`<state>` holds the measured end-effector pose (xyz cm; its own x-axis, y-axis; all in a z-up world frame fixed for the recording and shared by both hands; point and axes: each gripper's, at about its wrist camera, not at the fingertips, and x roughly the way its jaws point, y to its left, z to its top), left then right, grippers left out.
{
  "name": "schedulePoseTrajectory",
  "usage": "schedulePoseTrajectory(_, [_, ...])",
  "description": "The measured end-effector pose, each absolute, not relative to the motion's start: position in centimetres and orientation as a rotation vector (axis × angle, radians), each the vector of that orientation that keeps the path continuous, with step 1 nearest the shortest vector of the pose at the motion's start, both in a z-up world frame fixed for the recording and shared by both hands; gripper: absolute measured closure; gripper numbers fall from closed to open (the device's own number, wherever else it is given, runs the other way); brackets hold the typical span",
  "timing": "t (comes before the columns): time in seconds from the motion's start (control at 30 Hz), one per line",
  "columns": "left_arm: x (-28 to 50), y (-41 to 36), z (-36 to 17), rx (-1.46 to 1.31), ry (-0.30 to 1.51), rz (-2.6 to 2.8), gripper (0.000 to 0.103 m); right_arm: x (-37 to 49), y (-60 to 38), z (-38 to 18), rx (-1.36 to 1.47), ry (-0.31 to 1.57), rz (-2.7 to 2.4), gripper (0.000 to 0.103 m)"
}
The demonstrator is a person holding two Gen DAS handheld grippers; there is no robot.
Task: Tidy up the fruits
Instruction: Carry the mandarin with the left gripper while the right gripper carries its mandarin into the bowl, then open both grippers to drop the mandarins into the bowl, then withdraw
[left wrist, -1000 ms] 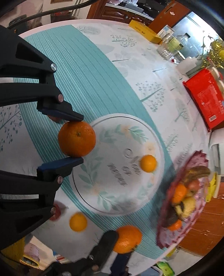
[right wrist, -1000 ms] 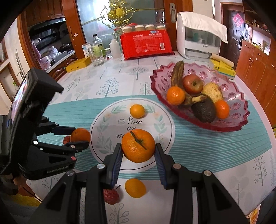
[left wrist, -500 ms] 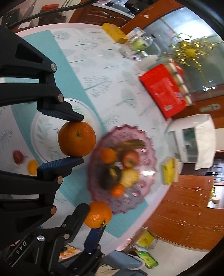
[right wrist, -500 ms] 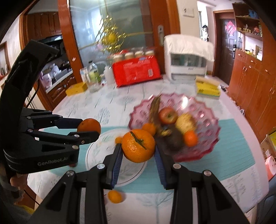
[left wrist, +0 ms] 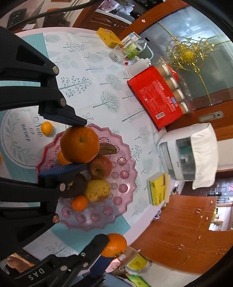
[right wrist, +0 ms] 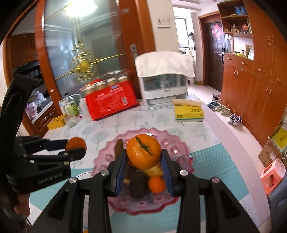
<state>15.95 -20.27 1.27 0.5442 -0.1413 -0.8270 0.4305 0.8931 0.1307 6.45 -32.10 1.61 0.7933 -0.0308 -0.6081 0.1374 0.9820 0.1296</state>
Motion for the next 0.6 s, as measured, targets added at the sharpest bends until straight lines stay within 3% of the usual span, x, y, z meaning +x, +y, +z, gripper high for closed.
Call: schedulePoseTrajectory(0.6, [20.2,-25.0,-6.2,0.437,1.051,-0.300,0.062,12.4,-36.1,-7.4,0.220,0.898,-0.111,0.065])
